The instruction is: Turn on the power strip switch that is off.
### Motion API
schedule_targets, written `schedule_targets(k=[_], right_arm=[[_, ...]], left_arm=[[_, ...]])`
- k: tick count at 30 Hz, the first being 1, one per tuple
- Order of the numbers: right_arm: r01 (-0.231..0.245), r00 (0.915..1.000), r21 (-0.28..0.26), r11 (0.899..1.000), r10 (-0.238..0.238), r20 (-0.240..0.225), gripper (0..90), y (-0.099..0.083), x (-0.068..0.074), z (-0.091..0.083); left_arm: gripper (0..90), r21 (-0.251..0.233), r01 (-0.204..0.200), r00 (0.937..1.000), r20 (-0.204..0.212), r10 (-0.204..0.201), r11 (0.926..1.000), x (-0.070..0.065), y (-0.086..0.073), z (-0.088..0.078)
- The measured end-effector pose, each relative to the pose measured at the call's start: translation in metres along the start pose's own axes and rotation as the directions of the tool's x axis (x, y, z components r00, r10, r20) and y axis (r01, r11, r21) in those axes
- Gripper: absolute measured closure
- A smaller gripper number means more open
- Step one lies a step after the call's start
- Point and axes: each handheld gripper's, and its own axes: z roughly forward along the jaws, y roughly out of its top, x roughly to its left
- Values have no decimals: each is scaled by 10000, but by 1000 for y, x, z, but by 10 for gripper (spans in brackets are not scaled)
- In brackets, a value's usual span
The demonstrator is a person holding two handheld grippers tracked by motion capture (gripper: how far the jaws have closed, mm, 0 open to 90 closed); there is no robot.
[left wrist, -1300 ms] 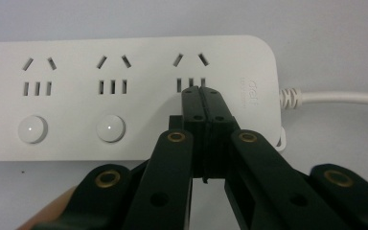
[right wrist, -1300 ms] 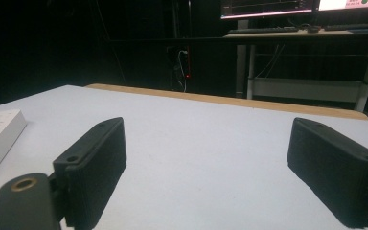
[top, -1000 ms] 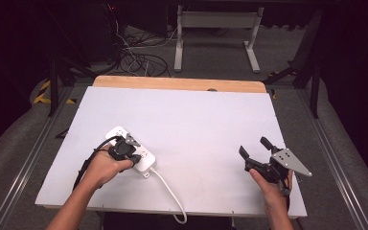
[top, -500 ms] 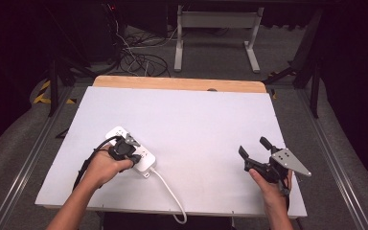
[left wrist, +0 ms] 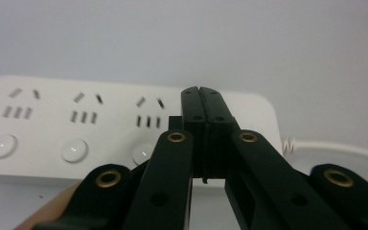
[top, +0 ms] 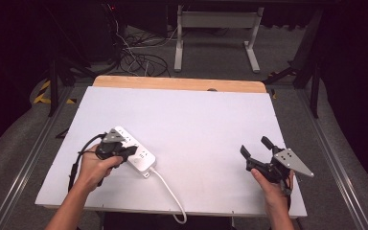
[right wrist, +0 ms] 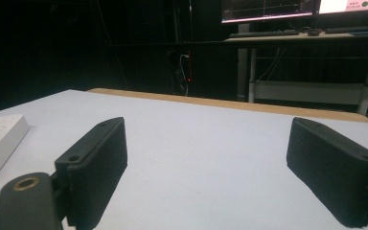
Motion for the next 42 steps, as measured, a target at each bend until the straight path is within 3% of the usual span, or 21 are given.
schedule_targets(k=[2, 3, 4, 5, 7, 8, 9, 12, 15, 16, 21, 28, 29, 31, 32, 33, 34, 35, 36, 39, 42], right_arm=[[18, 10000, 54, 10000, -18, 19, 149, -1, -1, 0], [13, 10000, 47, 10000, -14, 25, 149, -1, -1, 1], [13, 10000, 47, 10000, -14, 25, 149, -1, -1, 1], [43, 10000, 71, 10000, -43, -1, 149, 0, 0, 1], [116, 9999, 82, 9999, -115, -19, 149, 0, 2, 1], [116, 9999, 82, 9999, -115, -19, 149, 0, 2, 1], [146, 9999, 99, 9998, -145, -83, 151, 0, 4, 1], [126, 9998, 100, 9999, -125, -122, 151, 0, 5, 2], [144, 9998, 114, 9998, -143, -141, 152, 0, 5, 3], [115, 9998, 106, 9999, -114, -164, 151, 0, 5, 4], [179, 9996, 196, 9996, -174, -235, 153, -1, 8, 6], [276, 9993, 219, 9994, -270, -244, 155, -1, 9, 5], [257, 9994, 215, 9994, -252, -233, 154, -1, 9, 5], [267, 9994, 209, 9994, -263, -220, 154, -1, 8, 4], [267, 9994, 209, 9994, -263, -220, 154, -1, 8, 4], [268, 9994, 211, 9994, -264, -215, 154, -1, 8, 4], [225, 9996, 207, 9995, -220, -200, 154, -1, 7, 4], [241, 9995, 198, 9995, -237, -197, 154, -1, 7, 4], [222, 9996, 207, 9995, -218, -200, 154, -1, 8, 4], [270, 9994, 205, 9994, -265, -219, 154, -1, 8, 4], [286, 9993, 209, 9994, -281, -226, 154, -1, 8, 5]], left_arm=[[898, -415, -47, 9999, -136, 41, 9991, 0, -2, -6], [899, -1337, -252, 9988, -445, 194, 9907, 1, -5, -18], [898, -1337, -252, 9988, -445, 194, 9907, 1, -5, -18], [898, -2725, -336, 9966, -810, 119, 9616, 0, -14, -35], [898, -3787, -499, 9931, -1170, 57, 9242, 1, -24, -49], [898, -3787, -499, 9931, -1170, 57, 9242, 1, -24, -49], [897, -4513, -734, 9863, -1649, -23, 8893, 3, -36, -60], [895, -5074, -707, 9737, -2220, -510, 8588, 10, -52, -72], [895, -5268, -675, 9650, -2501, -786, 8473, 14, -57, -79], [895, -5498, -563, 9569, -2678, -1120, 8334, 16, -59, -83], [895, -5493, -629, 9422, -3081, -1320, 8333, 20, -61, -82], [859, -5448, -574, 9320, -3296, -1506, 8366, 22, -62, -80], [801, -5432, -558, 9321, -3290, -1513, 8378, 23, -62, -79], [623, -5581, -483, 9279, -3320, -1696, 8283, 24, -62, -75], [623, -5745, -417, 9225, -3363, -1893, 8175, 25, -62, -72], [477, -5852, -384, 9144, -3474, -2076, 8100, 26, -61, -69], [254, -5788, -373, 9025, -3695, -2212, 8146, 26, -61, -67], [176, -5799, -542, 8840, -4064, -2310, 8129, 25, -60, -64], [138, -5799, -542, 8840, -4064, -2310, 8129, 25, -60, -64], [114, -6075, -760, 8568, -4454, -2598, 7907, 23, -58, -63], [86, -6061, -760, 8519, -4521, -2643, 7917, 23, -59, -62]])
